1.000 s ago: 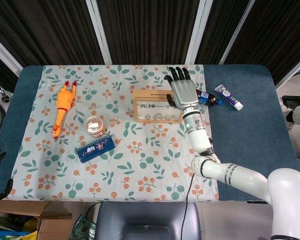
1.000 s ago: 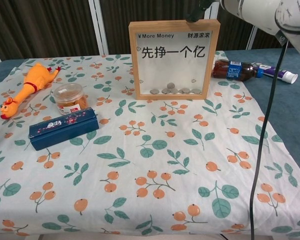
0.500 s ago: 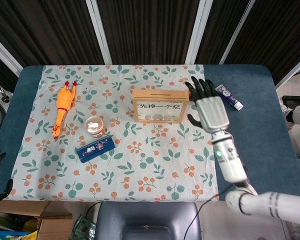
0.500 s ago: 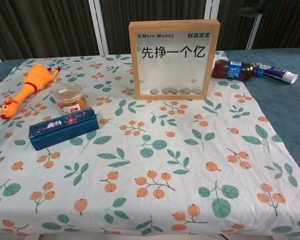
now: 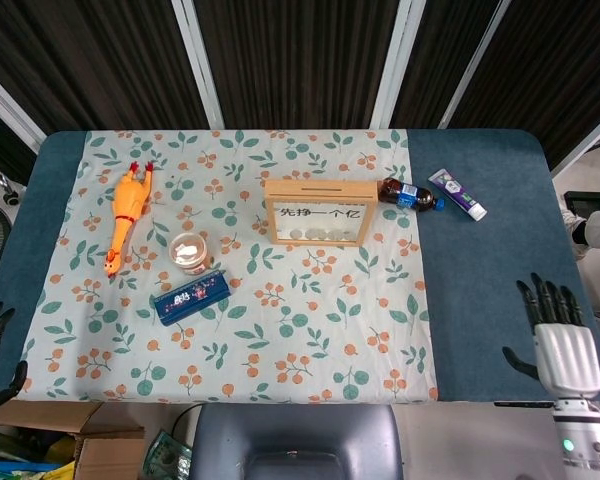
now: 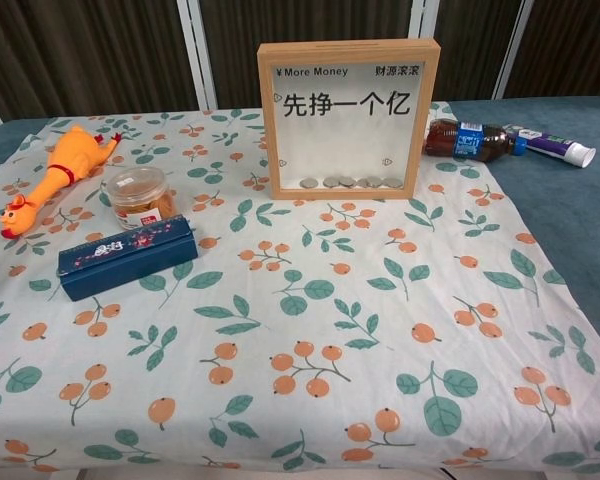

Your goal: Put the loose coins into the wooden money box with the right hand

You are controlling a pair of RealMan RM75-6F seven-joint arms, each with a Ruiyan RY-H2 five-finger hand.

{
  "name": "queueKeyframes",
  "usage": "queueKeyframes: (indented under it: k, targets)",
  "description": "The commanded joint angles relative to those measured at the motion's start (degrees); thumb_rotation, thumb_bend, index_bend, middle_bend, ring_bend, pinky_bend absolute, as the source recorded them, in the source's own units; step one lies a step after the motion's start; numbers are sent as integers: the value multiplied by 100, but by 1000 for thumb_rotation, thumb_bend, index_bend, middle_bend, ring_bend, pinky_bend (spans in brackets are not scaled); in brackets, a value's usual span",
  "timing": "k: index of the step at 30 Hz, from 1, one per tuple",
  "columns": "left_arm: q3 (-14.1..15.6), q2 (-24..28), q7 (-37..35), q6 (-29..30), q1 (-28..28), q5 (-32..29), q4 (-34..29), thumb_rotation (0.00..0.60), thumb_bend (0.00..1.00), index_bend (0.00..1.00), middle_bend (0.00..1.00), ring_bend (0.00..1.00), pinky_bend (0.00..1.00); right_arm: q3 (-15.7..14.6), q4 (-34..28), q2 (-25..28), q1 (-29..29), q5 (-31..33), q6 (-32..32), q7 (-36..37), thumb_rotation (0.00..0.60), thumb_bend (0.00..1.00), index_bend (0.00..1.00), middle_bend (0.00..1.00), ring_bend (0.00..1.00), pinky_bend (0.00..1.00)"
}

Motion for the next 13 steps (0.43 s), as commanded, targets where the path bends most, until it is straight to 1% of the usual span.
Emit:
queueKeyframes:
  k: [1,3,8,13]
  targets:
    - [15,-31,234,-91,-13,-47,-62,600,441,0,0,0,0,5,412,-241,-455,-191,379,517,600,331,0,3,0,0]
    - [25,-35,343,-150,-25,-69,-102,600,442,0,0,0,0,-14,492,-190,-510,-268,323,543,600,330,0,3,0,0]
    - [-10,-54,497,-175,-43,-115,-154,600,442,0,0,0,0,148,521,-156,-592,-231,131,640,600,331,0,4,0,0]
    - [-16,-48,517,-169,-28,-138,-175,600,443,0,0,0,0,234,499,-132,-627,-283,-69,630,600,330,0,4,0,0]
